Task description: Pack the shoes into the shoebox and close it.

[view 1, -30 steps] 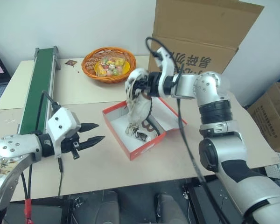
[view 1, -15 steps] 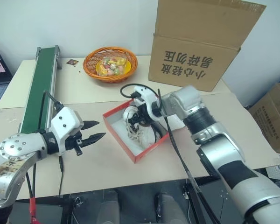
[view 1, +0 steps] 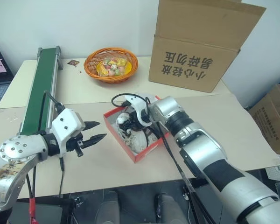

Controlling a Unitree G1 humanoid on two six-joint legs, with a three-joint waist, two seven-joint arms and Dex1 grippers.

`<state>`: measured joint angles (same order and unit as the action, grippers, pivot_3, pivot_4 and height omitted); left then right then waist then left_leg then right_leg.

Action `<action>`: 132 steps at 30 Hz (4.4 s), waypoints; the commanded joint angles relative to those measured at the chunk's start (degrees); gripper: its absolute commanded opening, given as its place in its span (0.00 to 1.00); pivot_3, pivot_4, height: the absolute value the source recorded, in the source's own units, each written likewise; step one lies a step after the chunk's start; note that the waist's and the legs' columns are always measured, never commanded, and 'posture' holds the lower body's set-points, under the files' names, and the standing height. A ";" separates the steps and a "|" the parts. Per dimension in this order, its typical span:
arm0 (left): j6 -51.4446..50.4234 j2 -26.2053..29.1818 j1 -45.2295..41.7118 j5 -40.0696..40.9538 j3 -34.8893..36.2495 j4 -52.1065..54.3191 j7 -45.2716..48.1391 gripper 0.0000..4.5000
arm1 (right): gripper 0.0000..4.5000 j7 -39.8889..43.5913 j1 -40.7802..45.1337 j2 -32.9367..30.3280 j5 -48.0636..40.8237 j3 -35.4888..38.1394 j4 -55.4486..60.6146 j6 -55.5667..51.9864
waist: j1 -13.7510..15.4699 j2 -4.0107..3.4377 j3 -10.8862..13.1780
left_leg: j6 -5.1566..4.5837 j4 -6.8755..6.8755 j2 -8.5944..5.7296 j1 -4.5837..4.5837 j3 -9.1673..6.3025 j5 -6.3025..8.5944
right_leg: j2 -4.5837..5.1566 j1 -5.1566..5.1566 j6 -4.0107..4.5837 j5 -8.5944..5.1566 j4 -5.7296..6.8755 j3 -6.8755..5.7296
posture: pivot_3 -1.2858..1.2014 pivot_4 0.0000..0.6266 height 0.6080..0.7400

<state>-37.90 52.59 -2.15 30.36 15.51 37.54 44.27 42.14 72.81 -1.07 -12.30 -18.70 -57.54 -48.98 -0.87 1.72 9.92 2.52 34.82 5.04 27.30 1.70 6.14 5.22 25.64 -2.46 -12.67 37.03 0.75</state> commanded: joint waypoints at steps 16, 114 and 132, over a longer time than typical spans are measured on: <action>0.30 0.99 -1.57 -0.33 0.28 0.16 -0.35 0.50 | 0.99 1.59 5.45 -2.02 4.75 6.98 -1.41 1.71 | 0.04 -0.01 0.01 | -0.01 0.00 0.00 0.04 0.00 -0.01 | -0.01 0.05 -0.08 0.06 0.02 0.00 | 0.52 0.24 0.76; 1.71 -1.05 -6.73 -2.98 -4.30 -2.64 -0.06 0.50 | 0.01 7.58 -27.80 -22.33 0.97 1.50 51.17 17.59 | 0.67 0.02 0.02 | -0.29 0.04 -0.12 -0.59 0.02 0.01 | 0.05 -0.52 -0.50 -0.14 -0.02 0.18 | 0.52 0.24 0.76; 0.52 -7.49 -6.28 -3.13 -2.32 -3.39 -8.22 0.50 | 0.01 6.15 -31.13 -16.07 -1.84 7.16 44.98 13.90 | 0.31 0.21 -0.21 | 0.22 -0.08 -0.08 -1.69 0.04 0.32 | 0.14 -1.36 -0.39 -0.38 -0.29 0.10 | 0.52 0.24 0.76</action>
<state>-37.55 47.07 -7.87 27.20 11.24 33.91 39.94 47.73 41.62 -17.43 -9.93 -15.95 -15.12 -31.30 -0.56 1.93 9.70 2.74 34.73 4.97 25.76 1.73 6.46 5.35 24.26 -2.85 -13.04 36.74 0.84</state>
